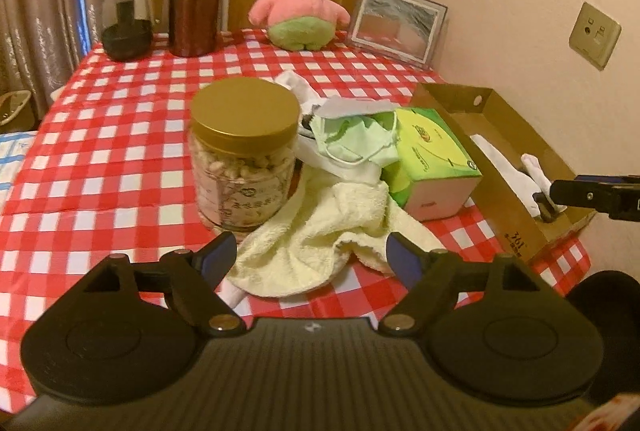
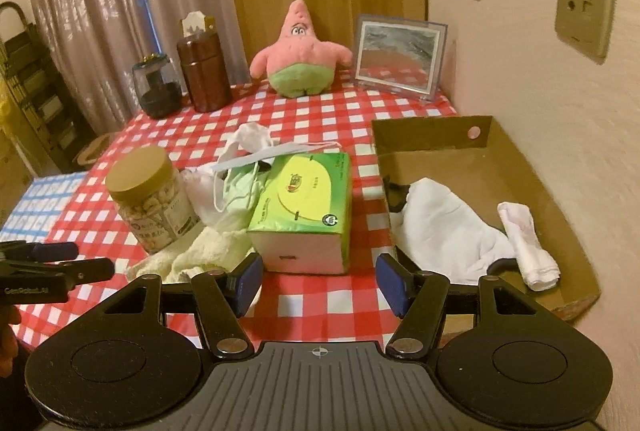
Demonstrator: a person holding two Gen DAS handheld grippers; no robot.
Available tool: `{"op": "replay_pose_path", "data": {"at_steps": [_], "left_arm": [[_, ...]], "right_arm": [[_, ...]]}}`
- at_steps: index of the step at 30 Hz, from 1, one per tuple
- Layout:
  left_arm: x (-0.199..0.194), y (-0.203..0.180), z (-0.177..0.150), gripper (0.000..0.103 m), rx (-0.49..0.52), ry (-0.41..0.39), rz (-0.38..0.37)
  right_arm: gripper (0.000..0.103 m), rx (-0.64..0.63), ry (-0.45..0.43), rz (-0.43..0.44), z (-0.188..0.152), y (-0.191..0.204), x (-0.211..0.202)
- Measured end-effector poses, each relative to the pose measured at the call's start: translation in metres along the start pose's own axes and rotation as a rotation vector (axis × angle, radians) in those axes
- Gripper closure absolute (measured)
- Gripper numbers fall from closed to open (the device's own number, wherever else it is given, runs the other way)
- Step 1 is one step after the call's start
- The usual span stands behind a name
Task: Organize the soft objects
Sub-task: 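Grasp the cream towel with the left tool while the right tool holds the bag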
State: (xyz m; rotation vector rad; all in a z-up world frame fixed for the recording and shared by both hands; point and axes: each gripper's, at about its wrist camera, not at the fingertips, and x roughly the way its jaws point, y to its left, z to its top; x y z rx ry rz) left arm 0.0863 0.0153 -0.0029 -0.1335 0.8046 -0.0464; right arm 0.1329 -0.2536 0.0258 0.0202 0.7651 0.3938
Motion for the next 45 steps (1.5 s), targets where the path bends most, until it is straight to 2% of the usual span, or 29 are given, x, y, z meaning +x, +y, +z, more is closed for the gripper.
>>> {"op": "replay_pose_path", "data": {"at_steps": [8, 12, 23, 26, 28, 34, 37, 45], "left_arm": [[0.043, -0.009, -0.001, 0.022, 0.025, 0.036, -0.043], [0.066, -0.015, 0.000, 0.019, 0.037, 0.040, -0.065], [0.124, -0.030, 0.000, 0.018, 0.092, 0.088, -0.056], [0.135, -0.032, -0.003, 0.030, 0.101, 0.110, -0.044], [0.141, -0.029, -0.005, 0.052, 0.092, 0.142, -0.035], [0.132, -0.017, -0.008, 0.082, 0.073, 0.176, -0.026], [0.114, -0.011, -0.007, 0.086, 0.065, 0.177, -0.024], [0.049, 0.010, -0.006, 0.087, 0.022, 0.141, -0.029]], "right_arm": [[0.040, -0.012, 0.037, -0.012, -0.004, -0.001, 0.024], [0.040, -0.001, 0.050, -0.013, -0.004, -0.006, 0.033], [0.040, 0.022, 0.082, -0.022, -0.003, -0.016, 0.056], [0.040, 0.025, 0.091, -0.025, -0.004, -0.016, 0.061], [0.040, 0.026, 0.098, -0.025, -0.004, -0.016, 0.065], [0.040, 0.025, 0.105, -0.024, -0.005, -0.013, 0.071], [0.040, 0.021, 0.105, -0.020, -0.005, -0.010, 0.072], [0.040, 0.004, 0.100, 0.013, -0.006, 0.005, 0.073]]}}
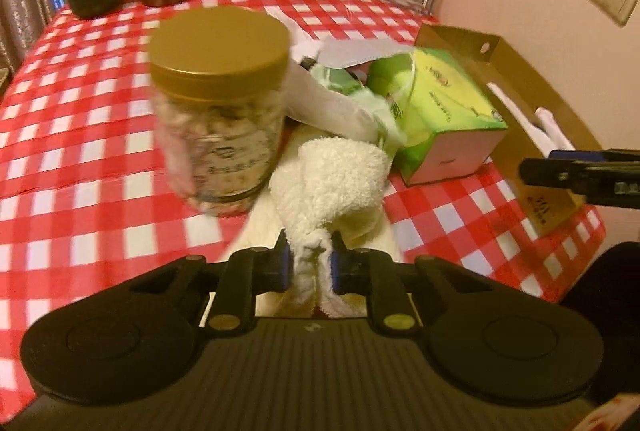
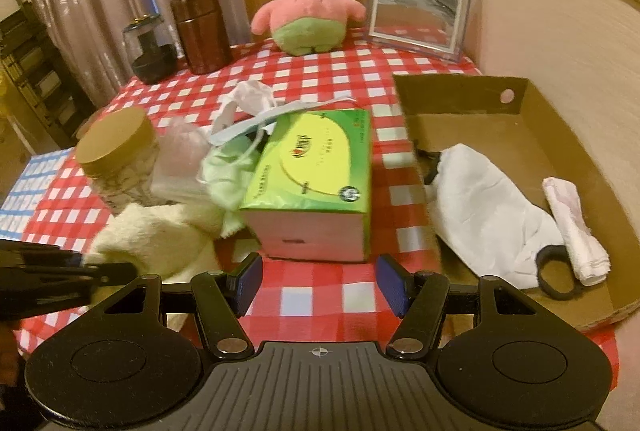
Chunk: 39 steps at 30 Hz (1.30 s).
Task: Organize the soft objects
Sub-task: 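Grasp the cream towel with the left tool while the right tool holds the bag, then carry the towel and bag to the tray and release both into it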
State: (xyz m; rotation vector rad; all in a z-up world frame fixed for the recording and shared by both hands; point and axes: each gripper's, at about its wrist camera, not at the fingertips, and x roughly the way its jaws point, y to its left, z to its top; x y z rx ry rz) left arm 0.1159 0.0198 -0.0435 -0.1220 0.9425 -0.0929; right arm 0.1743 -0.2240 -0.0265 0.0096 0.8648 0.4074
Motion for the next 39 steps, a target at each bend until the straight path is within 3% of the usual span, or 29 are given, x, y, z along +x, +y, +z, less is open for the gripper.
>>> {"op": "replay_pose_path", "data": {"at_steps": [11, 27, 31, 34, 36, 38, 39], "left_arm": [[-0.055, 0.029, -0.006, 0.087, -0.064, -0.052, 0.034], [-0.064, 0.064, -0.001, 0.087, -0.191, -0.106, 0.068], [-0.065, 0.067, -0.002, 0.087, -0.201, -0.109, 0.071], [-0.065, 0.067, -0.002, 0.087, -0.205, -0.109, 0.068], [-0.065, 0.067, -0.002, 0.087, -0.203, -0.109, 0.065], [-0.065, 0.065, -0.001, 0.087, -0.204, -0.109, 0.060], [-0.065, 0.064, -0.001, 0.087, -0.204, -0.110, 0.057]], "right_arm": [[0.040, -0.056, -0.011, 0.079, -0.001, 0.029, 0.006], [0.041, -0.261, -0.035, 0.203, 0.025, 0.091, 0.073], [0.058, -0.281, -0.019, 0.213, 0.032, 0.100, 0.092], [0.065, -0.288, -0.002, 0.208, 0.034, 0.104, 0.106], [0.076, -0.286, 0.003, 0.203, 0.035, 0.104, 0.112], [0.093, -0.290, 0.008, 0.200, 0.035, 0.103, 0.115], [0.095, -0.293, 0.012, 0.199, 0.034, 0.103, 0.114]]}}
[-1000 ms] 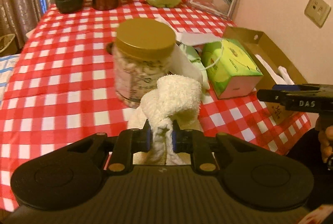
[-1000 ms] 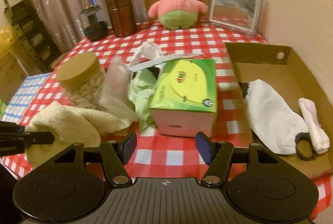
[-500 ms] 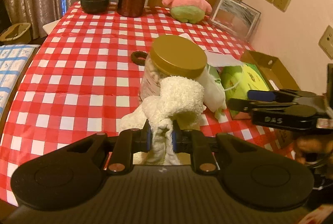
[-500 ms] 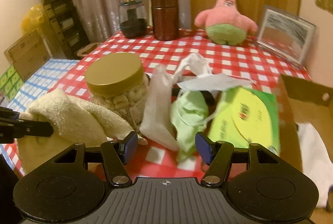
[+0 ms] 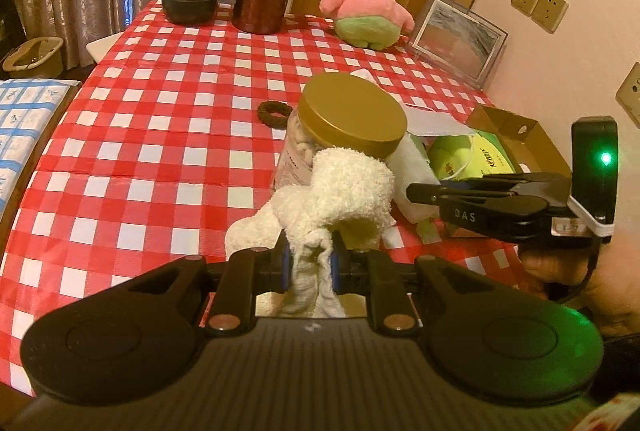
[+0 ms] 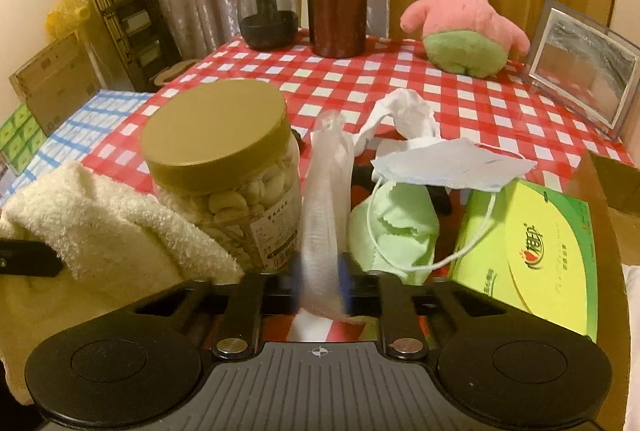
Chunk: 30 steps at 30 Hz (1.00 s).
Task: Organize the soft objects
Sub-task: 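Carry the towel and bag to the tray and release both into it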
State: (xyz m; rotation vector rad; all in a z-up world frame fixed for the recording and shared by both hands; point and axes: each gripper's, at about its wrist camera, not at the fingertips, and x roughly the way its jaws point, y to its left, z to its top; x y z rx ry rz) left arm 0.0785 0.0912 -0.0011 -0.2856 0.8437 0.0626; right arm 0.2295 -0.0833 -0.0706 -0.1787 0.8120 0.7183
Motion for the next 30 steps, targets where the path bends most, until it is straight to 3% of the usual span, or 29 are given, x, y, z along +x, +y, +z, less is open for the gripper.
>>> {"op": "replay_pose_path", "data": {"at_steps": [12, 30], "left_arm": [[-0.015, -0.023, 0.000, 0.087, 0.021, -0.024, -0.048], [-0.050, -0.086, -0.001, 0.087, 0.094, -0.069, -0.142]], "right_arm": [[0.100, 0.033, -0.007, 0.018, -0.021, 0.006, -0.062], [0.101, 0.155, -0.155, -0.065, -0.048, -0.011, -0.192]]}}
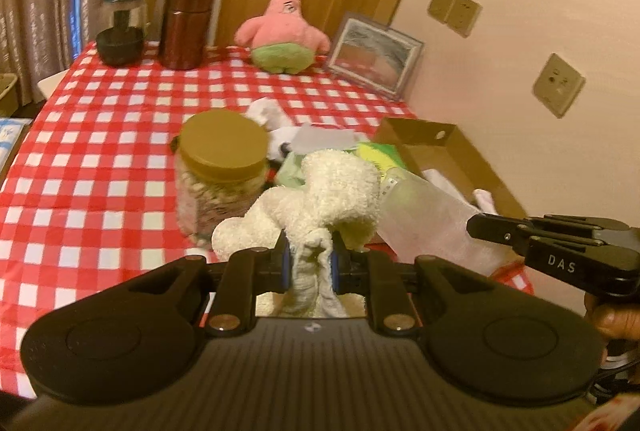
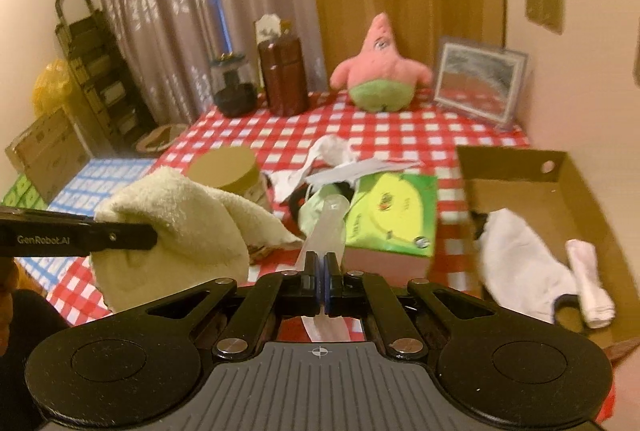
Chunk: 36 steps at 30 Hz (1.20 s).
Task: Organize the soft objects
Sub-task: 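Carry the towel and bag to the tray and release both into it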
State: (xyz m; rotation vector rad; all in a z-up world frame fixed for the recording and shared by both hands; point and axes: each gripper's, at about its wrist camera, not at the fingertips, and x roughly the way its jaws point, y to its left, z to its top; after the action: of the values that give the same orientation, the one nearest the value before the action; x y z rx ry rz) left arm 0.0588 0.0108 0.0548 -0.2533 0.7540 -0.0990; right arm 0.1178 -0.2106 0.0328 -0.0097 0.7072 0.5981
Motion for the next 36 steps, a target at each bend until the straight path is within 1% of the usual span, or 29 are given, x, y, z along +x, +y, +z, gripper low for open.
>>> {"op": "replay_pose_path", "data": {"at_steps": [5, 11, 16, 19, 24, 29, 32, 36], "left_arm": [[0.001, -0.027, 0.011, 0.087, 0.037, -0.014, -0.048], [0.012, -0.065, 0.023, 0.087, 0.085, -0.018, -0.122], [0.029, -0.101, 0.033, 0.087, 0.128, -0.013, -0.187], [0.042, -0.123, 0.039, 0.087, 0.148, -0.004, -0.222], [0.071, -0.153, 0.048, 0.087, 0.175, 0.015, -0.264], [0.106, -0.177, 0.058, 0.087, 0.175, 0.038, -0.293], [0.129, -0.190, 0.063, 0.087, 0.177, 0.051, -0.303], [0.157, -0.200, 0.067, 0.087, 0.157, 0.081, -0.320]], "right_arm": [[0.101, 0.018, -0.053, -0.030, 0.003, -0.012, -0.031], [0.102, 0.056, -0.122, -0.080, 0.006, -0.034, -0.068], [0.102, 0.087, -0.178, -0.150, 0.007, -0.059, -0.096], [0.102, 0.105, -0.198, -0.193, 0.006, -0.078, -0.107], [0.102, 0.133, -0.214, -0.257, 0.005, -0.114, -0.113], [0.102, 0.145, -0.217, -0.298, 0.005, -0.145, -0.106], [0.102, 0.149, -0.208, -0.306, 0.003, -0.161, -0.096], [0.102, 0.143, -0.183, -0.322, -0.002, -0.180, -0.079]]}}
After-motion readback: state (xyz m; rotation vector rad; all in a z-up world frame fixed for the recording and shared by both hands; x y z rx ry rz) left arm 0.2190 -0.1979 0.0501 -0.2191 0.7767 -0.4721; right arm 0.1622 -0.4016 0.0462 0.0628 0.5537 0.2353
